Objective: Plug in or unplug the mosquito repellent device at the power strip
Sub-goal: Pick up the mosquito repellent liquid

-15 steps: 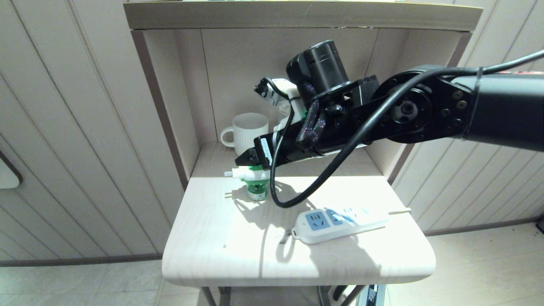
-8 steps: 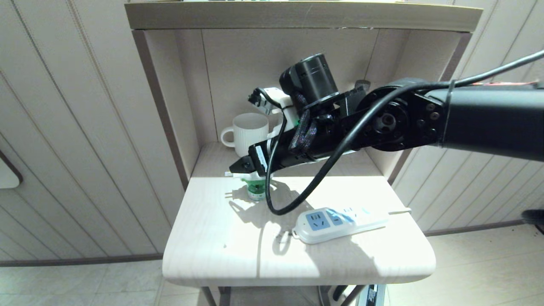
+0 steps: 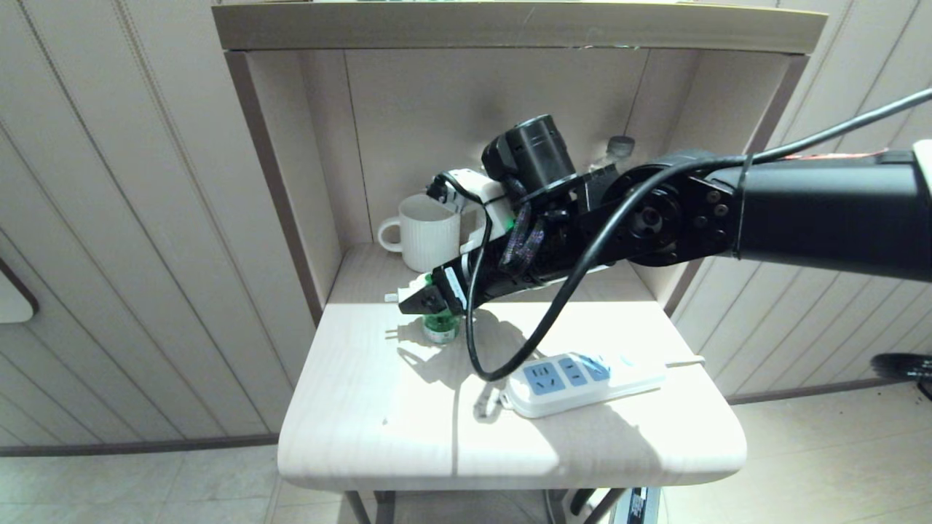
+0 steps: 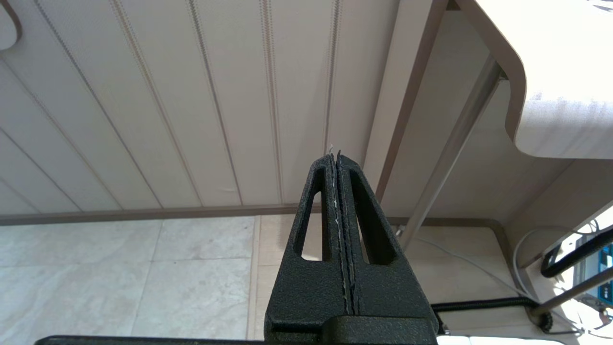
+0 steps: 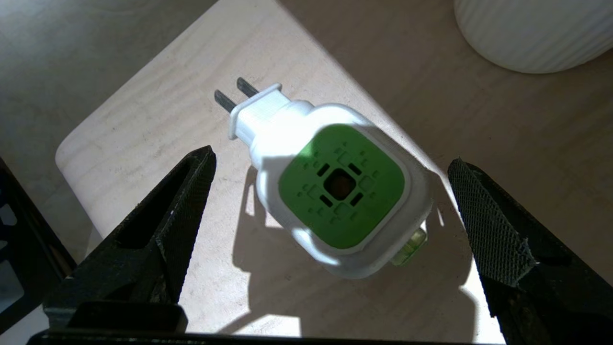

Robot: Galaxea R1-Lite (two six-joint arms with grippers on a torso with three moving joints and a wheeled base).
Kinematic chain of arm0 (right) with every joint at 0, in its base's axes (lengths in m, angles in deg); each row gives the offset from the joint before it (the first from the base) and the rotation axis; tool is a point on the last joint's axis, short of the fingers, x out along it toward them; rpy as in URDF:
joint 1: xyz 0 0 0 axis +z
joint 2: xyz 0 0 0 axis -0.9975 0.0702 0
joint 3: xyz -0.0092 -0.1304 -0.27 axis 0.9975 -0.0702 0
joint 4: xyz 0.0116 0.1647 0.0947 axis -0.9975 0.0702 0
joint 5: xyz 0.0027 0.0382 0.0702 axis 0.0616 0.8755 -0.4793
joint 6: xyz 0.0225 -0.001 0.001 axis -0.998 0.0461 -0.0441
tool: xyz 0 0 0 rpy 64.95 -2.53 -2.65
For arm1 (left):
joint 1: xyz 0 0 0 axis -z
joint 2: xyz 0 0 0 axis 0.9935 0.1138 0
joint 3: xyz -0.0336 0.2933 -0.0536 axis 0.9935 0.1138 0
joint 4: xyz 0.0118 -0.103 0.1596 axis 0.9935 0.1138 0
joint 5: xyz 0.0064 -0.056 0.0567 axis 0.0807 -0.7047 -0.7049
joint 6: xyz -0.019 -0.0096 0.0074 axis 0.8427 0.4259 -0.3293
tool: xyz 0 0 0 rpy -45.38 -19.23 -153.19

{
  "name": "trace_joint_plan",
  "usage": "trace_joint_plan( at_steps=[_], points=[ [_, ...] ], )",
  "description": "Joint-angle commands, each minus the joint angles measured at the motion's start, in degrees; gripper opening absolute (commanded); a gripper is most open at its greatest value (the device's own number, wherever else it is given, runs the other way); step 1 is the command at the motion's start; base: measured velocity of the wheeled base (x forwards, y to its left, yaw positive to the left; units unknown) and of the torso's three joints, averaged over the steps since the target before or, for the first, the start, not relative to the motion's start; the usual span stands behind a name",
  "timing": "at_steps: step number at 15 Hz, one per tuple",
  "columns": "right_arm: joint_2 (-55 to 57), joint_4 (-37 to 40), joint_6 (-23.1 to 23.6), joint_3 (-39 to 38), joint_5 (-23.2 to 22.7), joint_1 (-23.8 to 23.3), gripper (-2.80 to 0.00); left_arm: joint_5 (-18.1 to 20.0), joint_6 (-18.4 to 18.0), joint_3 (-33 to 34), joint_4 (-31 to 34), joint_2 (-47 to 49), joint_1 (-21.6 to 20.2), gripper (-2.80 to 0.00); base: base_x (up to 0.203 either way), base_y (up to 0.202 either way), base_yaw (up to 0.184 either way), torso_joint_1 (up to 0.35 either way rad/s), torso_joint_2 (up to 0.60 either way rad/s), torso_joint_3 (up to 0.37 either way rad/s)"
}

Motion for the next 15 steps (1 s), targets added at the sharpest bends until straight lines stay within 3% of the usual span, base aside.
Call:
trace_joint_plan(
  at_steps=[1, 11, 12, 15],
  points=[
    [-0.04, 0.05, 0.24, -0.46, -0.15, -0.01, 0.00, 0.00, 0.01, 0.01, 0.04, 0.09, 0.02, -2.80, 0.000, 0.000, 0.000, 0.000, 0.00, 0.000],
    [0.55, 0.05, 2.20, -0.46, -0.74, -0.34, 0.00, 0.00, 0.01, 0.01, 0.04, 0.09, -0.06, -2.80, 0.000, 0.000, 0.000, 0.000, 0.00, 0.000],
    [0.55, 0.05, 2.20, -0.46, -0.74, -0.52, -2.80, 0.00, 0.01, 0.01, 0.04, 0.09, -0.06, -2.80, 0.000, 0.000, 0.000, 0.000, 0.00, 0.000],
    [0.55, 0.05, 2.20, -0.54, -0.72, -0.62, -2.80, 0.00, 0.01, 0.01, 0.04, 0.09, 0.01, -2.80, 0.000, 0.000, 0.000, 0.000, 0.00, 0.000]
  ],
)
